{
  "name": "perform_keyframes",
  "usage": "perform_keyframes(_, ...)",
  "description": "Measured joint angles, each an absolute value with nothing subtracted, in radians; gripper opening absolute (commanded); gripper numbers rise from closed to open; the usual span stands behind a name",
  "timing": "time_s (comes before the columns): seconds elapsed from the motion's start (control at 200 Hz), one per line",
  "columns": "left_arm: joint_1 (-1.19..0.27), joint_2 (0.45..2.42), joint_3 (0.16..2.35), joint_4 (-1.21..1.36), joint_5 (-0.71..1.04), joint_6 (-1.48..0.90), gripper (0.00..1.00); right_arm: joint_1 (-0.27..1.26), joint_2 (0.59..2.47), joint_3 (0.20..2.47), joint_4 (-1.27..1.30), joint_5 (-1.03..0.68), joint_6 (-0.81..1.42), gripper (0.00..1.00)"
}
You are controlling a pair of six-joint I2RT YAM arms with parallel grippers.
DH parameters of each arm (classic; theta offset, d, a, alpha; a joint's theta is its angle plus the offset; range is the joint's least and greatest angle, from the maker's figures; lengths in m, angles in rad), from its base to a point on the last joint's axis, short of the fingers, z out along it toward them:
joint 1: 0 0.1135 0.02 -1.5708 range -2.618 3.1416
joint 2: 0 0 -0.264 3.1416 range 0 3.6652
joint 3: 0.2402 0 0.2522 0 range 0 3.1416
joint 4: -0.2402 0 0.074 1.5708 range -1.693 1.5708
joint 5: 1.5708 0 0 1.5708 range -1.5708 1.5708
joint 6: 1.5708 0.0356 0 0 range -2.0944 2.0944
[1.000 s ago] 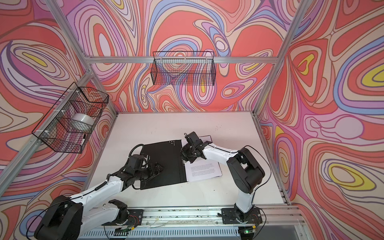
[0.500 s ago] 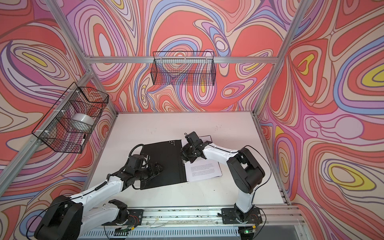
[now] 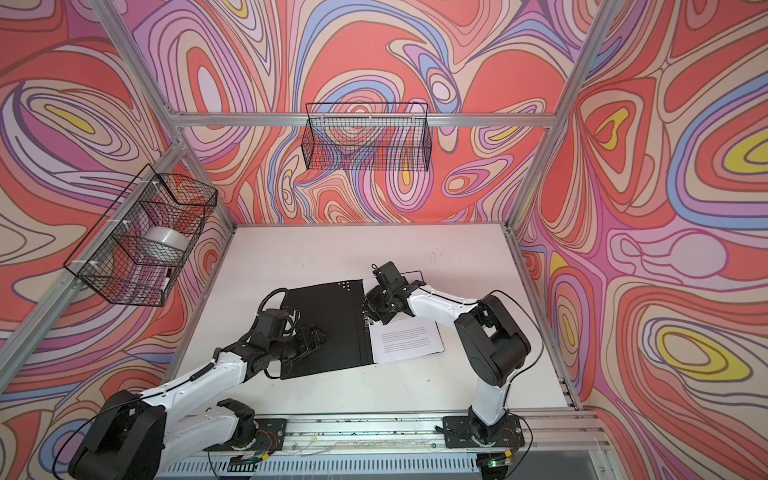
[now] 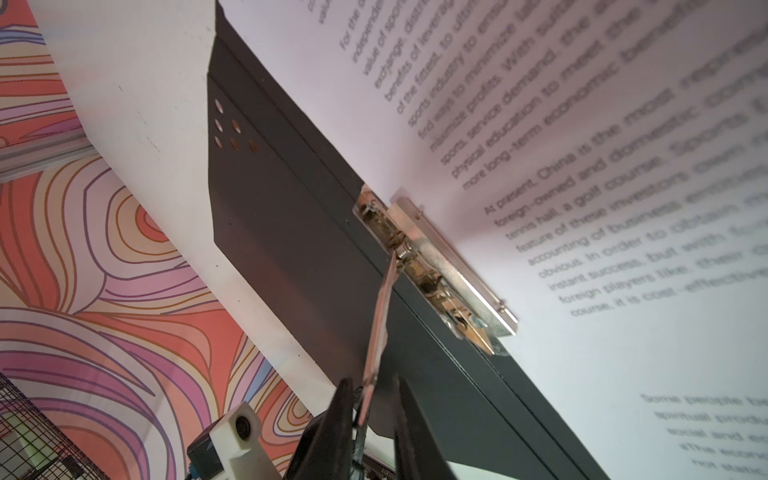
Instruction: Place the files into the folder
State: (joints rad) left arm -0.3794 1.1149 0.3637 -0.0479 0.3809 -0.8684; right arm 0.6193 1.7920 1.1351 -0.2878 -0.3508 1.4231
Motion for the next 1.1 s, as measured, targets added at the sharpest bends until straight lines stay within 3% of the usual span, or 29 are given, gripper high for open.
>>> perform_keyframes(0.551,-0.379,1.115,0.364,-0.047,0.381,-0.868,0.91,0.601,1.794,1.15,-0.292,-0.36,1.404,0.15)
perform_keyframes(0.806,-0.379,1.115,0.364,-0.046,0.381,-0.868,0.91,0.601,1.804,1.163,-0.292,-0.368,1.396,0.2)
perform_keyframes(1.097,-0.379,1.115,0.363,-0.046,0.381,-0.868,0.91,0.601,1.818,1.185,-0.303,-0.376,1.388,0.17)
